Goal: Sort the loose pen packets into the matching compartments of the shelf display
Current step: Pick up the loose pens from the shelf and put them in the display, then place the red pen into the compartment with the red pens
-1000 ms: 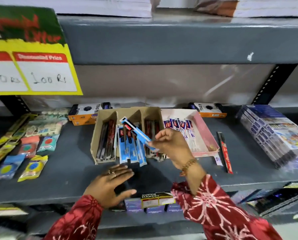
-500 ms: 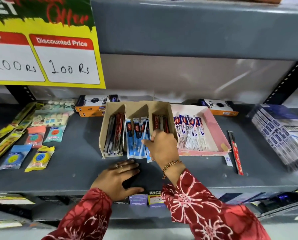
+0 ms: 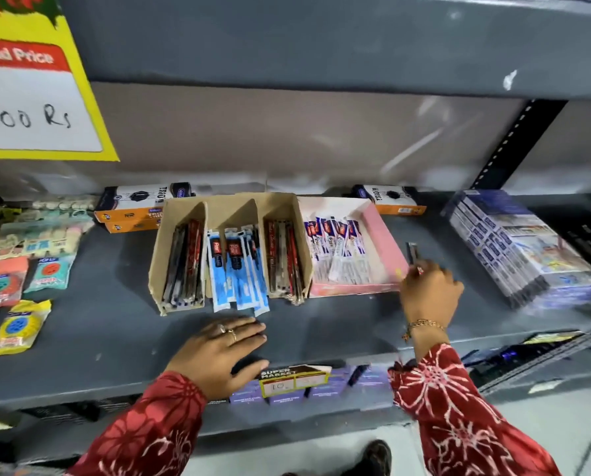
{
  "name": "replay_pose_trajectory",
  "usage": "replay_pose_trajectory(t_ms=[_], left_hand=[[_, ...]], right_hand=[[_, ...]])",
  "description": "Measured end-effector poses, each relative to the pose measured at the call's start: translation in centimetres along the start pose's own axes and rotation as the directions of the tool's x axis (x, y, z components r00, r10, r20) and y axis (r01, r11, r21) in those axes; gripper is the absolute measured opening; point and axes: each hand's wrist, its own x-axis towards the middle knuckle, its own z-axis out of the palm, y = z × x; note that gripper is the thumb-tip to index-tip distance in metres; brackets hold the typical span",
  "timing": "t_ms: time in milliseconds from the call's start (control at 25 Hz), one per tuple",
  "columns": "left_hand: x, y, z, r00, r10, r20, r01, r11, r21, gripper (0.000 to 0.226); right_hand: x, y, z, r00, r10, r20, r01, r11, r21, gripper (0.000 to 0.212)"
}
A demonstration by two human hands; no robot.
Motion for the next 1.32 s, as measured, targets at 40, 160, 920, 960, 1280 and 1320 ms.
replay_pose_trajectory(t_ms=[40,160,920,960,1280,1320], left_hand=[[0.7,0.5,0.4,0.998,0.055,0.019,-0.055,0.998,-0.014,0.060],[2.8,2.1,1.6,0.983,0.179,0.050,-0.176,0.983,-0.055,0.056],[4.2,4.1,0.7,0.987,-0.153,0.050,0.161,0.919,-0.360,0.055],[4.8,4.7,-0.1,0.943,-0.328,0.050,0.310,0.815,-0.489,0.049],[10.5,5.3,-5.2,0.462,-0.775,0.431,0.174,-0.397,-0.901,0.009],[10.5,5.1,-5.4,0.436,-0.795,0.421,0.152,-0.397,-0.905,0.012]], right_hand=[[0.1,1.0,0.0,0.998,0.063,0.029,-0.062,0.997,-0.035,0.035],[0.8,2.4,-0.5,0.982,0.163,0.091,-0.164,0.986,-0.002,0.039],[-0.1,0.1,-3.9,0.970,-0.233,-0.070,0.241,0.880,0.409,0.008],[-0.4,-0.7,-4.1,0.959,-0.279,0.039,0.216,0.817,0.535,0.010],[-3.9,-4.8,-5.0,0.573,-0.611,0.546,-0.057,0.635,0.771,0.020],[-4.0,-5.0,-5.1,0.556,-0.612,0.562,-0.067,0.642,0.764,0.016]])
